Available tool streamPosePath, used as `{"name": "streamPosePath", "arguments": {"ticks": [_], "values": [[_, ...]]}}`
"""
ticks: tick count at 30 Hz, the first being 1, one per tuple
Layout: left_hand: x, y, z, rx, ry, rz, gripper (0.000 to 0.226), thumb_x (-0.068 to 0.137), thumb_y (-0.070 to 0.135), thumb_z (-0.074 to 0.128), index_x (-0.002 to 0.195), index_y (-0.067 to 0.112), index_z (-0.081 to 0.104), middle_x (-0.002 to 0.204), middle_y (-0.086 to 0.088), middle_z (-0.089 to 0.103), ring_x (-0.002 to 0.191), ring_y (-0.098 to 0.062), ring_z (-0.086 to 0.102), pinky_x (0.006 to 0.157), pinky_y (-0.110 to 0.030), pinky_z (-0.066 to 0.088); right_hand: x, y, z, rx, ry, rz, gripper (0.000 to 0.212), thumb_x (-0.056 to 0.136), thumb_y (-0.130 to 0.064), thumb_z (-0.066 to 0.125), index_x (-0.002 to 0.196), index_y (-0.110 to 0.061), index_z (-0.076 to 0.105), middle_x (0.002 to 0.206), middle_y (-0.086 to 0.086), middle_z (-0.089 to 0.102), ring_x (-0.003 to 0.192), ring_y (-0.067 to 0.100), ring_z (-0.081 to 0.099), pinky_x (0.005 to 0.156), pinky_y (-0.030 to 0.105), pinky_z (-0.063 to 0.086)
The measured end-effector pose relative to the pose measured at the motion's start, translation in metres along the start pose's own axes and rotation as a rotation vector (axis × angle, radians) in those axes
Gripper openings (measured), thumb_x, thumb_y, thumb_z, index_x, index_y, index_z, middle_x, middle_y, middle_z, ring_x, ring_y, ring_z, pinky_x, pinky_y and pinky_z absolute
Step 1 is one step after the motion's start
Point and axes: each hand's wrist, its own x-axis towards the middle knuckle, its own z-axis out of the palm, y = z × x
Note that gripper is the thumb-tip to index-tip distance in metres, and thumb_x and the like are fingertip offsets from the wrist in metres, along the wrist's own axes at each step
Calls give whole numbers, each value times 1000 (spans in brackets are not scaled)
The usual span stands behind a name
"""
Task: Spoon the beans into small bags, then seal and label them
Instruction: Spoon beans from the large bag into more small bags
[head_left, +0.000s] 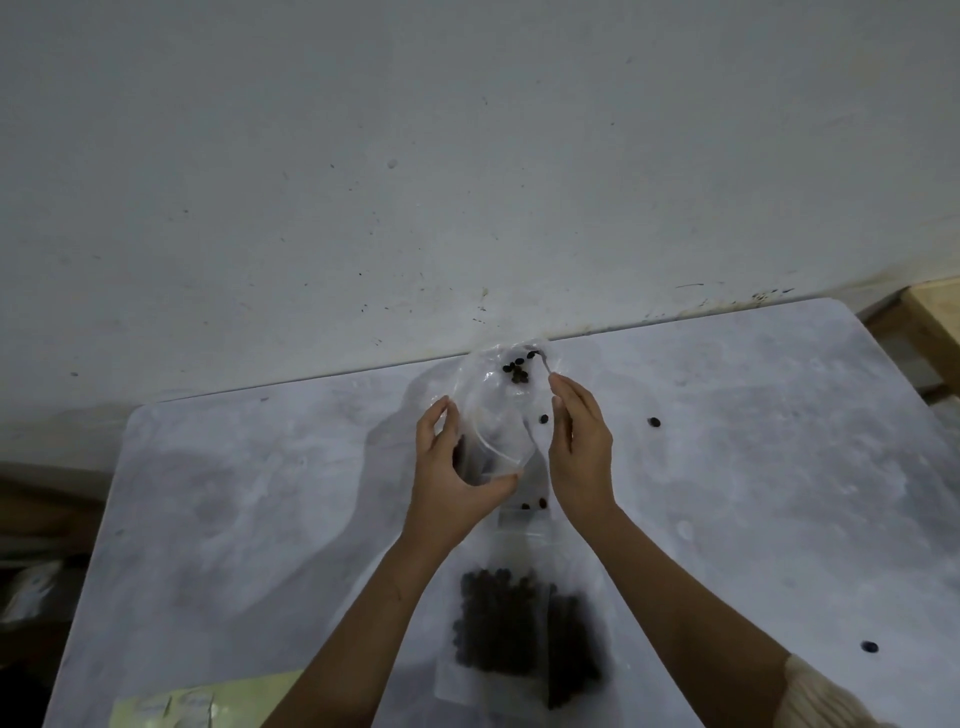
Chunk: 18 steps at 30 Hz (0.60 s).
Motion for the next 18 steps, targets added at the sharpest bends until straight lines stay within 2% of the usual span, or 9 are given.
{"name": "streamPosePath", "arguments": {"ticks": [2, 5, 7, 12, 14, 18], "values": [[2, -1, -5, 28, -36, -9, 98, 69, 26, 82, 147, 17, 23, 142, 20, 16, 122, 19, 21, 98, 0, 28, 2, 1, 1, 78, 63, 105, 31, 99, -15, 40, 125, -8, 57, 123, 5, 59, 115, 11, 55, 101, 19, 42], [7, -2, -12, 54, -58, -24, 99, 69, 27, 82, 148, 15, 23, 140, 21, 16, 126, 10, 22, 106, -15, 32, 1, 1, 1, 223, 100, 220, 29, 99, -15, 41, 121, -8, 59, 119, 4, 62, 112, 14, 59, 100, 31, 47], [10, -1, -14, 59, -52, -28, 98, 69, 27, 81, 147, 16, 23, 140, 19, 18, 126, 5, 24, 105, -18, 35, 0, -1, 0, 299, 109, 248, 28, 99, -14, 41, 118, -6, 61, 114, 6, 64, 108, 14, 61, 97, 32, 49], [11, 2, -17, 18, -48, -32, 93, 70, 24, 81, 145, 18, 27, 137, 20, 20, 124, 5, 29, 94, -4, 35, 1, -1, -3, 362, 154, 298, 29, 100, -17, 39, 115, -5, 62, 109, 7, 66, 104, 14, 64, 95, 29, 50], [13, 5, -19, -5, -51, -28, 89, 70, 23, 81, 143, 20, 30, 135, 19, 23, 120, 4, 34, 85, 2, 36, 3, 1, -5, 393, 200, 346, 30, 100, -17, 39, 113, -3, 62, 106, 7, 66, 101, 17, 65, 93, 30, 52], [21, 14, -25, -42, -68, -9, 79, 70, 19, 81, 138, 18, 39, 134, 15, 28, 115, 8, 42, 75, 2, 40, 3, 3, -7, 474, 273, 431, 29, 101, -15, 38, 104, -2, 63, 100, 10, 66, 90, 20, 67, 87, 30, 55]]}}
